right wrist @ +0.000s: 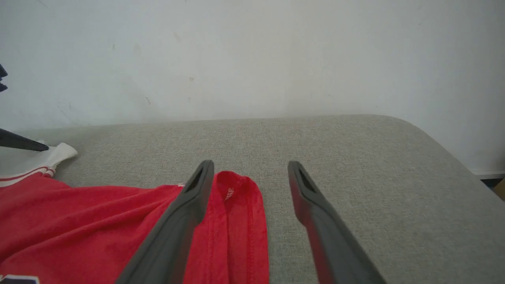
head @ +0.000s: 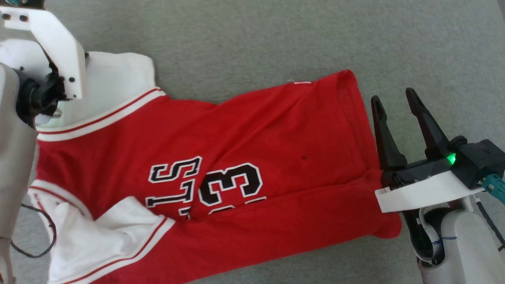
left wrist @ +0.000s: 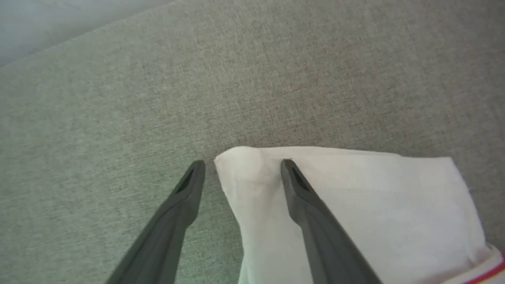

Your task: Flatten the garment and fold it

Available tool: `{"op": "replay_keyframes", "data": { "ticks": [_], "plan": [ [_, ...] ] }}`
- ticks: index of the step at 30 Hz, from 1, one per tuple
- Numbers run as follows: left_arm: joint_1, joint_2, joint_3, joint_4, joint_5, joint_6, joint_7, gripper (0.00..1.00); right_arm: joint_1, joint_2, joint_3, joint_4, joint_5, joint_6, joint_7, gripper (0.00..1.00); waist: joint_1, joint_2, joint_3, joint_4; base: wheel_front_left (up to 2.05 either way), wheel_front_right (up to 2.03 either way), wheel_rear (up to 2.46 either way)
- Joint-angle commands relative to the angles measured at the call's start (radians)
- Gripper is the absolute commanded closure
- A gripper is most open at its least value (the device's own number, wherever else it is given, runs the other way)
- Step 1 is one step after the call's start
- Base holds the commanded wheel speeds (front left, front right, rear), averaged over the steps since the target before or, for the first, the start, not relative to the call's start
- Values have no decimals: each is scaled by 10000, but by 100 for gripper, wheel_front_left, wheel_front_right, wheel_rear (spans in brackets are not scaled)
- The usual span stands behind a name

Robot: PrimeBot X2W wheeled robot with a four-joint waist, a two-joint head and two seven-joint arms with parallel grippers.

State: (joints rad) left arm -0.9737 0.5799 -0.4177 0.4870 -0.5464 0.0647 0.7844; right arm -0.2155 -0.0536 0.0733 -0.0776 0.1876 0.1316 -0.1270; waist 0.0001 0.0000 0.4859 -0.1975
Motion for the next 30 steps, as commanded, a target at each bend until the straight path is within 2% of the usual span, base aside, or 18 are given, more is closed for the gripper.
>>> {"op": "replay_keyframes", "data": {
  "ticks": [1, 5, 6, 7, 8, 12, 14, 24, 30],
  "plan": [
    [-61, 76, 24, 4, -123, 138, 389, 0, -127, 11, 25, 54, 90, -9, -96, 0, -1, 0, 416, -428, 0, 0, 0],
    [255, 299, -89, -281, -296, 511, 1786, 0, -117, 18, 22, 133, 131, -9, -131, 0, -1, 0, 403, -442, 0, 0, 0],
    [347, 353, -105, -394, -325, 605, 2031, 11, -129, 19, 18, 152, 126, -9, -122, 0, -1, 0, 388, -436, 0, 0, 0],
    [450, 397, -126, -533, -362, 668, 2246, 75, -158, 20, 39, 171, 110, -9, -95, 0, -1, 0, 368, -423, 0, 0, 0],
    [547, 437, -133, -691, -402, 721, 2399, 100, -211, 20, 62, 178, 87, -9, -71, 0, -1, 0, 348, -411, 0, 0, 0],
    [845, 552, -50, -1379, -506, 811, 2354, 100, -787, -117, 255, 207, -143, -9, 216, 0, -1, 0, 303, -371, 0, 0, 0],
    [946, 603, -42, -1598, -522, 832, 2331, 100, -1264, -192, 291, 395, -254, -9, 756, 0, -1, 0, 286, -349, 0, 0, 0],
    [906, 459, -124, -2141, -554, 799, 2077, 100, -4106, -630, 892, 2583, -568, -9, 6438, 0, -1, 0, 438, 24, 0, 0, 0],
    [868, 303, -171, -2158, -605, 664, 1741, 100, -5228, -885, 1590, 3656, -489, -9, 8370, 0, -1, 0, 542, 269, 0, 0, 0]
  ]
}}
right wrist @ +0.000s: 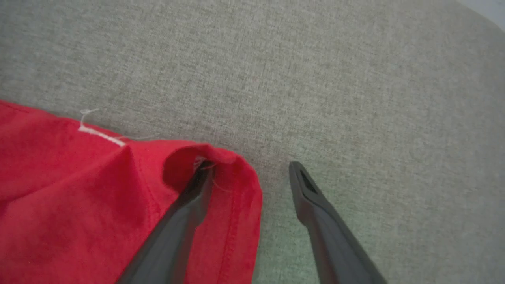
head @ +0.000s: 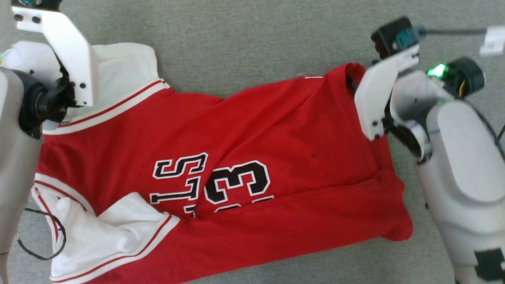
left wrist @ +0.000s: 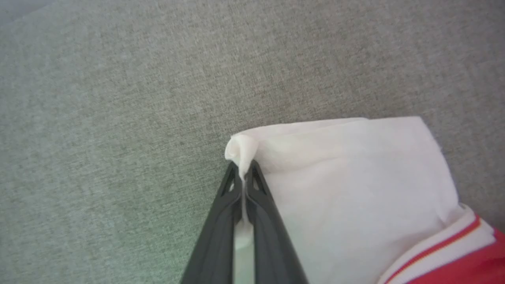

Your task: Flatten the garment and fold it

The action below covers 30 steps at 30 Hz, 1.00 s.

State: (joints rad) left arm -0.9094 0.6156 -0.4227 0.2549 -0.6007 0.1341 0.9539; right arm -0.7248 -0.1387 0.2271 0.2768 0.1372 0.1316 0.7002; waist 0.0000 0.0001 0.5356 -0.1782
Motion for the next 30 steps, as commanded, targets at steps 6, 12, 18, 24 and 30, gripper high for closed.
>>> {"op": "replay_keyframes", "data": {
  "ticks": [6, 12, 18, 24, 30],
  "plan": [
    [302, -268, -42, 232, -151, -193, -747, 100, -595, -56, 305, 798, 282, -9, 1058, 100, 0, -1, -66, 262, 0, 0, 0],
    [1047, -420, 501, -152, 29, -255, -3601, 100, 1, 5, 113, 337, 759, -9, -154, 100, 0, -1, -687, 382, 0, 0, 0],
    [2982, -694, 1511, -1222, -282, 188, -6409, 100, 1380, 89, -110, -331, 1409, -9, -2036, 100, 0, -1, -1750, 526, 0, 0, 0],
    [5184, -673, 2046, -2573, -520, 709, -7308, 100, 2577, 206, -568, -678, 1346, -9, -3338, 100, 0, -1, -2686, 731, 0, 0, 0],
    [7856, -494, 2448, -4075, -886, 1374, -7258, 100, 3854, 180, -1080, -1071, 1252, -9, -3889, 100, 0, -1, -3436, 1042, 0, 0, 0]
  ]
}}
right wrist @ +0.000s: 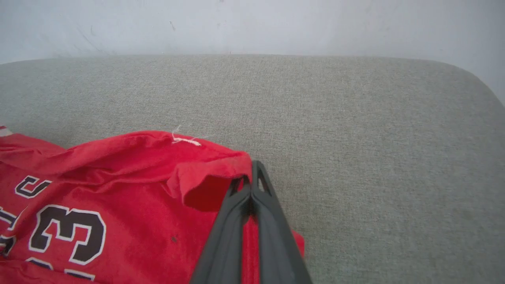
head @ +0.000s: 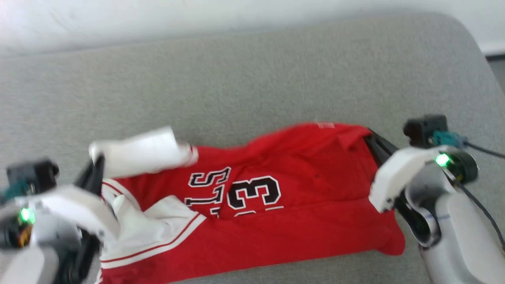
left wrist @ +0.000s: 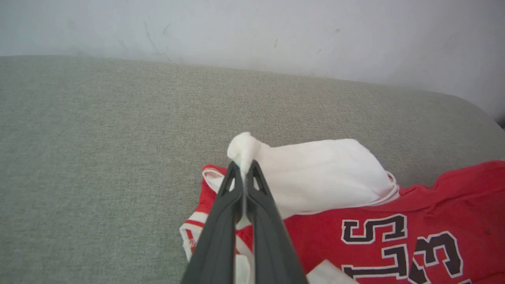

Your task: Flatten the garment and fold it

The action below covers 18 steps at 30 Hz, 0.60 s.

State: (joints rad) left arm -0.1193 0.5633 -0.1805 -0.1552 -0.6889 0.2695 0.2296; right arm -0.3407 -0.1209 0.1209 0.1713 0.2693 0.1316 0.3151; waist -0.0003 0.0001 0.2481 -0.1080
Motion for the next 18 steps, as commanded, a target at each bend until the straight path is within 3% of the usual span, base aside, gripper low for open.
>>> {"op": "replay_keyframes", "data": {
  "ticks": [1, 8, 18],
  "plan": [
    [353, -5, 65, -182, -112, 105, 12, 100, 209, -50, -108, -80, -81, -9, -21, 100, 3, -1, -645, 408, 0, 0, 0],
    [2453, -526, -49, -726, -908, 243, 92, 100, 1226, -677, -197, -328, -183, -9, 774, 100, 3, -1, -950, 836, 0, 0, 0],
    [3048, -1111, -881, 467, -1238, -347, 40, 100, 1466, -1884, 1065, 403, -228, -9, 2164, 100, 3, -1, -831, 1187, 0, 0, 0]
  ]
}}
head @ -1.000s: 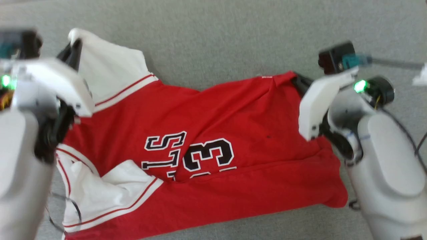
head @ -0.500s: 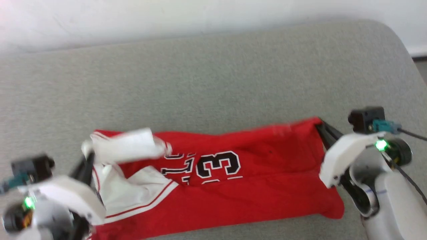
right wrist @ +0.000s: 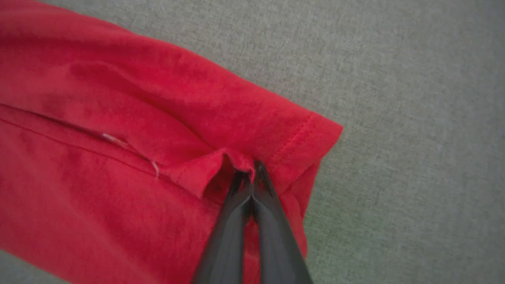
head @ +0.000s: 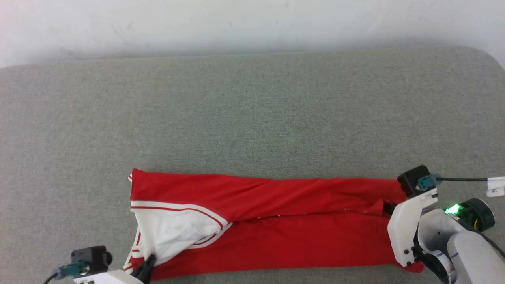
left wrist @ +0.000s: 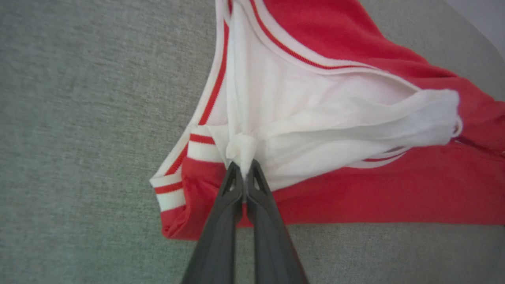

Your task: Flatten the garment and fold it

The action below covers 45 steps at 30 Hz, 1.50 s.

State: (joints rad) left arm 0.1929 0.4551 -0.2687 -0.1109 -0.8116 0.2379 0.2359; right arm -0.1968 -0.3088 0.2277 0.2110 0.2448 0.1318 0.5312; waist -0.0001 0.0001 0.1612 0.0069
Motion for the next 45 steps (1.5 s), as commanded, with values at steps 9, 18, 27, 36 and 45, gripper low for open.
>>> {"op": "replay_keyframes", "data": {
  "ticks": [9, 18, 27, 36, 45],
  "plan": [
    [-600, -437, -531, 1221, 96, -507, -257, 0, 147, 275, -328, 705, 516, -11, 577, 0, 1, -1, -206, 215, 0, 0, 0],
    [-514, -599, -297, 939, 411, -753, -1652, 0, 1884, 1324, -2273, -1487, 635, -11, -208, 0, 1, -1, -853, 295, 0, 0, 0],
    [-1877, -409, -28, 1257, 2716, -179, -4398, 0, 3053, 2563, -3547, -3288, 251, -11, -2433, 0, 1, -1, -857, 207, 0, 0, 0],
    [-3062, -1098, 585, 1701, 4340, -105, -4970, 0, 2662, 2583, -3776, -2170, 914, -11, -3975, 0, 1, -1, -831, 56, 0, 0, 0],
    [-3322, -2113, 1683, 1975, 5250, -703, -4975, 0, 1790, 2585, -3459, -394, 1341, -11, -2636, 0, 1, -1, -660, -5, 0, 0, 0]
  ]
}}
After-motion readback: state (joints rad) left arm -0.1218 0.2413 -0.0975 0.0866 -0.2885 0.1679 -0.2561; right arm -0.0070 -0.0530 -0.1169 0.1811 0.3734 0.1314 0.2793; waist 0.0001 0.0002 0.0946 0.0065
